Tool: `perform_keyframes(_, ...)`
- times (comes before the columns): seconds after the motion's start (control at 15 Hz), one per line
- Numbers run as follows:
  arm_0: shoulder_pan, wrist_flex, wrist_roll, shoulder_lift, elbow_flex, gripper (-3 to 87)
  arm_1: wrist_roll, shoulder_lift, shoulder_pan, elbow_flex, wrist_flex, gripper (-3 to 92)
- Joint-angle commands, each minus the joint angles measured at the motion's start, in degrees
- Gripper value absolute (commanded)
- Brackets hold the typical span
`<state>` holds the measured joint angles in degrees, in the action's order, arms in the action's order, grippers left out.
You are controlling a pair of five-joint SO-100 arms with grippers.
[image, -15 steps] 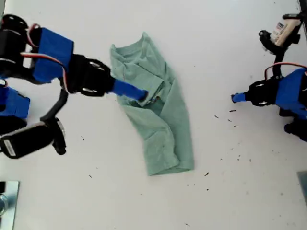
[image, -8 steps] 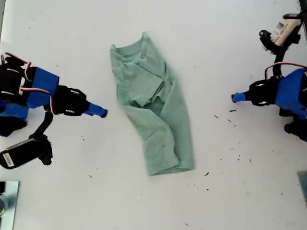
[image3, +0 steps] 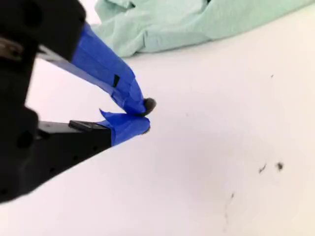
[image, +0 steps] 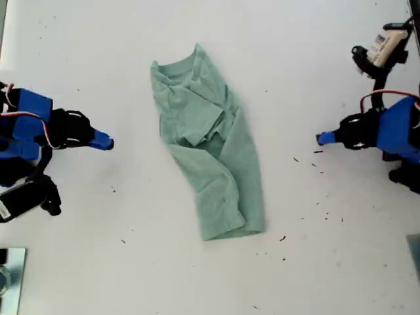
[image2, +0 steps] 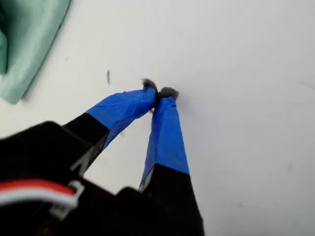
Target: Fold t shirt
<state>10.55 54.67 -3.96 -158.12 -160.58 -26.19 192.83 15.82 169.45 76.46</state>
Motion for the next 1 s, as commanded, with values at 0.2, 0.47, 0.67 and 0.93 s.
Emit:
perform_keyframes(0.2,-14.9,28.6,-2.8,61.3,89.6,-0.2,4.0,-69.7,-19.2,-86.3,20.4,-1.5)
perform_keyframes(0.47,-17.1,30.8,-6.0,76.4,104.3,28.9,5.0,-76.7,-21.0,-95.0,22.0,32.8)
perform_keyframes(0.67,-15.9,28.1,-7.6,83.1,104.3,30.2,6.3,-80.5,-21.8,-92.2,20.4,34.5)
perform_keyframes(0.93,-15.5,19.1,-8.3,98.5,106.2,30.2,10.2,-85.7,-24.4,-75.6,0.9,33.2)
